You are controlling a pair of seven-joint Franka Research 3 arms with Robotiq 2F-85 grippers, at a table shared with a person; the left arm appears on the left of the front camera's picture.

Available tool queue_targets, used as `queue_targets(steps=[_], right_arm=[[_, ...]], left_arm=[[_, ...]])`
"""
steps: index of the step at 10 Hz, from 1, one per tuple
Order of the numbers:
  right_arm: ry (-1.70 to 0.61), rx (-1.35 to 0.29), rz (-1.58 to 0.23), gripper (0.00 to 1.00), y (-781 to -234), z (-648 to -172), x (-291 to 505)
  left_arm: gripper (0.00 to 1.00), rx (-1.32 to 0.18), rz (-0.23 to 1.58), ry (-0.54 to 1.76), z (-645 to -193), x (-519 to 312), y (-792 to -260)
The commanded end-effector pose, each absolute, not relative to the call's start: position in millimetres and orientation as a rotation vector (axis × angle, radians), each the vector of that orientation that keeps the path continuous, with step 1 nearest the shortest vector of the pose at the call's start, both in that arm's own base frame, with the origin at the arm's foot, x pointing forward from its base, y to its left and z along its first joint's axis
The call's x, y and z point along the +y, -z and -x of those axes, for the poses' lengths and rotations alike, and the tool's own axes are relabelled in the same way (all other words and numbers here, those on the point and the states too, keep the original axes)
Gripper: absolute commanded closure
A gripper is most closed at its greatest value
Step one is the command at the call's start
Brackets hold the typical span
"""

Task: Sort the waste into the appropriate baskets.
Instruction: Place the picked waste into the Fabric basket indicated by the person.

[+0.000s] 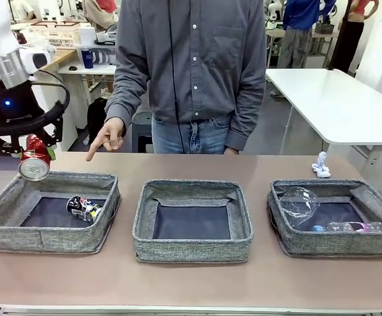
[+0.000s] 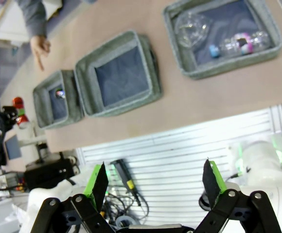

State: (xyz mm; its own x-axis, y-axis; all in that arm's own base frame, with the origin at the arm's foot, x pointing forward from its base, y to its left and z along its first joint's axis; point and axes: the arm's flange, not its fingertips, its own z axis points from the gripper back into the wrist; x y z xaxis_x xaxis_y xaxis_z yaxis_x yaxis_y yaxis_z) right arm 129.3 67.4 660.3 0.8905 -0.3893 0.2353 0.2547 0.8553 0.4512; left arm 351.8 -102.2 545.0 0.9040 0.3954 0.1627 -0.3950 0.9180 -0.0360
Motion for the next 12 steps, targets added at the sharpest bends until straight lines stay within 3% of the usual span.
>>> queue_targets(steps=[1,2,3,4,6,12], right_arm=[[0.325,-0.323,-0.433,0.00,-661.0,-121.3,66.5],[0.325,-0.323,-0.433,0.00,-661.0,-121.3,66.5],[0.325,-0.323,-0.433,0.00,-661.0,-121.3,66.5],[0.325,-0.323,-0.433,0.00,-661.0,-121.3,66.5],[0.325,-0.323,-0.433,0.00,-661.0,-121.3,66.5],[0.325,-0.323,-0.433,0.00,-661.0,-121.3,66.5]], left_arm=[[0.55,-0.177,-0.003,-0.349,-353.8,-99.6,-541.0],[0.55,-0.169,0.002,-0.408,-351.8,-102.2,-545.0],[0.55,-0.142,-0.013,-0.160,-377.2,-106.3,-527.8],[0.55,-0.109,-0.021,-0.076,-405.2,-98.8,-485.7],[0.55,-0.178,-0.001,-0.009,-417.1,-89.3,-445.9],[0.55,-0.185,-0.033,-0.051,-414.1,-80.0,-441.4]])
